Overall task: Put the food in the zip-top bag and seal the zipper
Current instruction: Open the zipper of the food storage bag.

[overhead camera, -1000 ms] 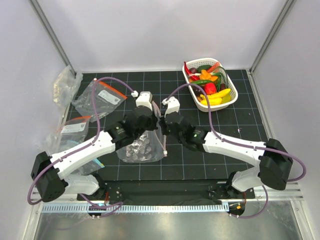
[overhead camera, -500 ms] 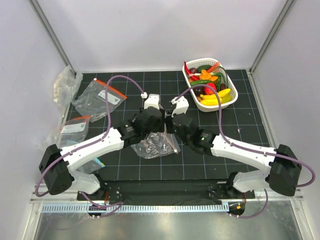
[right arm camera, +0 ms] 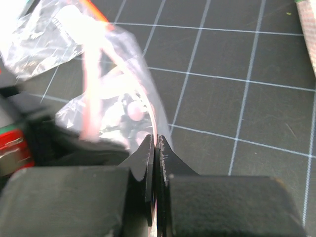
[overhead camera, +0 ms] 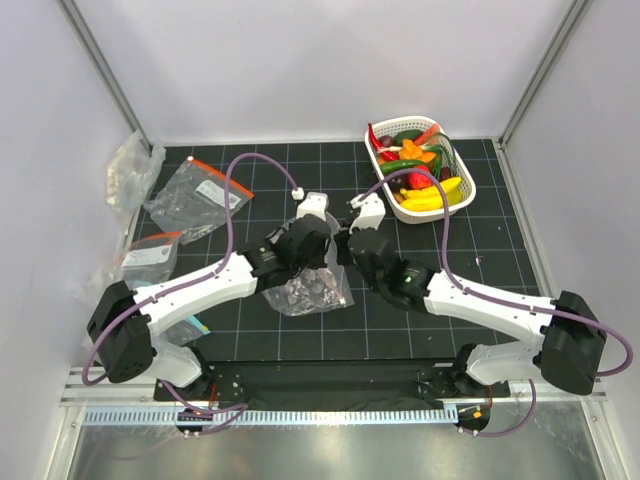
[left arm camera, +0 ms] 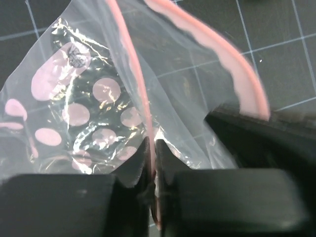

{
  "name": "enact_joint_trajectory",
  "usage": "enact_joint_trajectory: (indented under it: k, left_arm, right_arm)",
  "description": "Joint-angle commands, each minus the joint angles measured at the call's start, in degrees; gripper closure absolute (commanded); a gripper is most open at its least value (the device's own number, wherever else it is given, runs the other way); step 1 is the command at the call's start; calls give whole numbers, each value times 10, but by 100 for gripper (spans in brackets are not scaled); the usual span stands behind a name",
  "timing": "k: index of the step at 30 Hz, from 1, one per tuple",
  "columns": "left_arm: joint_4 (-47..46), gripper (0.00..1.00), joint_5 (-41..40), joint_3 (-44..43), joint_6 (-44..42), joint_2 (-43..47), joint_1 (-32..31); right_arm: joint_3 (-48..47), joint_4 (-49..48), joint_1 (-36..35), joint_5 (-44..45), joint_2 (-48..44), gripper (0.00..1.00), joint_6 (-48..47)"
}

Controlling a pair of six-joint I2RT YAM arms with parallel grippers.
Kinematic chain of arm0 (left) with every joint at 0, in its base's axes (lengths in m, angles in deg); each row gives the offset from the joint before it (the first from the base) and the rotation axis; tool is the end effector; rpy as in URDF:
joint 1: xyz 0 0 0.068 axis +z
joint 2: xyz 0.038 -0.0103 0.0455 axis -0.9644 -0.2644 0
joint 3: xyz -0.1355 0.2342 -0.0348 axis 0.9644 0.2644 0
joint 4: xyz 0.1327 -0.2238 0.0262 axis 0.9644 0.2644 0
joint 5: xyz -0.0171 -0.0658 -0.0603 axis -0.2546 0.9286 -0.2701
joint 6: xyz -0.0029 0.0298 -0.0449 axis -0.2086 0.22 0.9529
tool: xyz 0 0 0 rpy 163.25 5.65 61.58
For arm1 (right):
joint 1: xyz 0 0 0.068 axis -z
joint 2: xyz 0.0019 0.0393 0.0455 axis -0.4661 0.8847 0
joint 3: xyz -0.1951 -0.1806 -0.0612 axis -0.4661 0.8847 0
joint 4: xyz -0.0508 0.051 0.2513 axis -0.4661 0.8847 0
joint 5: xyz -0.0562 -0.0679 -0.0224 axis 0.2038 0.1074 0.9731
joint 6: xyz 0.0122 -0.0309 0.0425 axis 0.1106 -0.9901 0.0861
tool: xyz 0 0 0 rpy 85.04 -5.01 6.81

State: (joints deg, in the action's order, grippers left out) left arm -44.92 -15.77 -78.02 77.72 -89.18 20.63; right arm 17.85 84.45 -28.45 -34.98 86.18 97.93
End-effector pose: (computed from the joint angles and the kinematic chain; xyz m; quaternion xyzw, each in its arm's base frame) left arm 0.1959 -0.2452 0.2825 0.0716 0.8899 -0.1472 0.4258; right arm 0.1758 0.2279 0.2867 -0.0576 0.8076 0.1727 0.5609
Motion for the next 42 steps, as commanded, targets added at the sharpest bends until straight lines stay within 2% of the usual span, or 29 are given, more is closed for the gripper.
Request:
enact_joint_trajectory:
  k: [1,3,5,6,10,14,15,17,20,22,24,27,28,31,32,33,36,40,42]
  left_arm:
    - [22,95,-22,-28,-19,31,-4]
    - [50,100,-35,-53,-19,42,-10]
    - [119,100,-54,-94,-25,39,-29]
    - [146,100,-95,-141,-26,34,-37]
    - [320,100,-205,-238,-25,-24,-64]
    - [454,100,-321,-303,28,-89,-64]
    - [484,100,-341,-317,63,-101,-65]
    - [537,100,-374,-343,77,-135,-68]
    - [531,98,-374,-345,65,-162,-67]
    - [528,96,-370,-344,64,-171,-67]
    - [510,94,-371,-333,61,-174,-67]
    - [480,93,-374,-310,42,-167,-63]
    - [470,93,-373,-306,39,-162,-62]
    - [438,88,-364,-278,31,-145,-63]
    - [422,86,-357,-269,12,-138,-63]
    - [391,68,-339,-261,4,-131,-62]
    - [345,61,-308,-236,-22,-109,-60]
    - [296,63,-259,-198,-39,-77,-50]
    - [287,69,-244,-194,-42,-67,-43]
  right_arm:
    - [-13,7,23,38,-10,99,37]
    - [-14,8,33,32,-2,99,45]
    - [-10,1,46,16,6,99,46]
    - [-11,-1,50,-1,11,99,46]
    - [-20,-6,53,-35,35,99,45]
    - [-28,-13,53,-44,54,99,37]
    - [-32,-8,53,-43,60,99,37]
    - [-37,1,53,-35,67,98,35]
    - [-36,-4,59,-36,71,91,34]
    - [-38,-1,69,-49,73,83,36]
    - [-33,-8,76,-64,73,80,39]
    - [-22,-17,101,-95,80,80,46]
    - [-24,-18,106,-109,83,86,52]
    - [-21,-22,122,-137,91,87,61]
    - [-20,-25,123,-140,91,85,62]
    - [-17,-32,123,-146,90,80,62]
    - [-17,-35,124,-155,89,76,59]
    - [-2,-50,124,-163,75,76,58]
    - [2,-58,125,-167,71,76,59]
